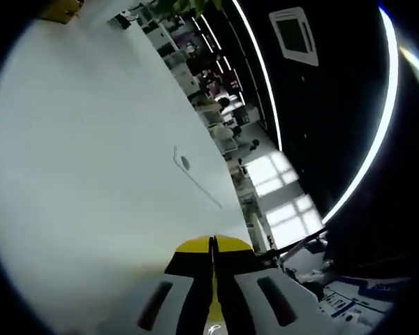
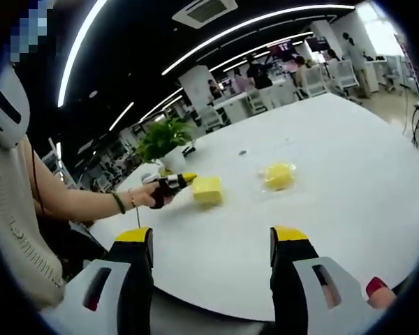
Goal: Compare the silicone blocks by pressing each to a similar depth, holding the contact briefly, and releasing to observe deformation and rebound differences across the visible hardness samples.
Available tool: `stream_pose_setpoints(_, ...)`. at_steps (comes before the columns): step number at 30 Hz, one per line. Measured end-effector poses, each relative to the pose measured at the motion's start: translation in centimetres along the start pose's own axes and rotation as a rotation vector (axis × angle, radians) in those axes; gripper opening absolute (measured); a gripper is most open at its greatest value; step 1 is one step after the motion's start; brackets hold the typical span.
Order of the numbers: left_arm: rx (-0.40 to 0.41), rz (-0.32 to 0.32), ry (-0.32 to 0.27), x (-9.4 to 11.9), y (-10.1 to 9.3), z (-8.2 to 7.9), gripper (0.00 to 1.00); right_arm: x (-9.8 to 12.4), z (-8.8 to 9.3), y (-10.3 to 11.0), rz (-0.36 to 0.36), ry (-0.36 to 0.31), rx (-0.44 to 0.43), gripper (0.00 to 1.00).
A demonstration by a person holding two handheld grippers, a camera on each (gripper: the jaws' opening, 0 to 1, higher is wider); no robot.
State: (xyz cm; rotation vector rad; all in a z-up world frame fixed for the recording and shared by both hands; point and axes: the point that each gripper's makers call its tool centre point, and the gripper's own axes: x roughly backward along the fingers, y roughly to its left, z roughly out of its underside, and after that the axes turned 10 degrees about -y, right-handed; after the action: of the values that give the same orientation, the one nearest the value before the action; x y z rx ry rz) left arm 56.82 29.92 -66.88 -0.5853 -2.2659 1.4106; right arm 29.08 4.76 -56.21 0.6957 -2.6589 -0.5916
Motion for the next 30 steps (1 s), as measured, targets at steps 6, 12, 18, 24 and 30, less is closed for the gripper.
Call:
stream_pose_setpoints(6, -0.095, 0.042, 0.033, 1.0, -2.8, 1.0, 0.00, 0.1, -0.4, 0.6, -0.039, -0.009, 0.017, 0.63)
stream_pose_setpoints(12, -0.266, 0.047, 0.061, 2.4, -4.9, 2.6, 0.00, 0.2, -0.8, 1.1, -0.068, -0.030, 0.017, 0.62)
stream_pose_setpoints(18, -0.441, 0.046, 0.097, 3.9, -7.3, 4.1, 0.00, -0.1, -1.2, 2.3, -0.120, -0.049, 0.021, 0.61)
stream_pose_setpoints(24, -0.537, 0.046, 0.126, 5.1, -9.5, 4.9, 0.00, -0.1, -2.1, 3.4, -0.162, -0.069, 0.035, 0.59)
stream_pose_setpoints(30, -0.568, 0.074, 0.142, 6.8, -11.9, 5.1, 0.00, 0.1, -3.4, 4.3, -0.199, -0.096, 0.064, 0.61)
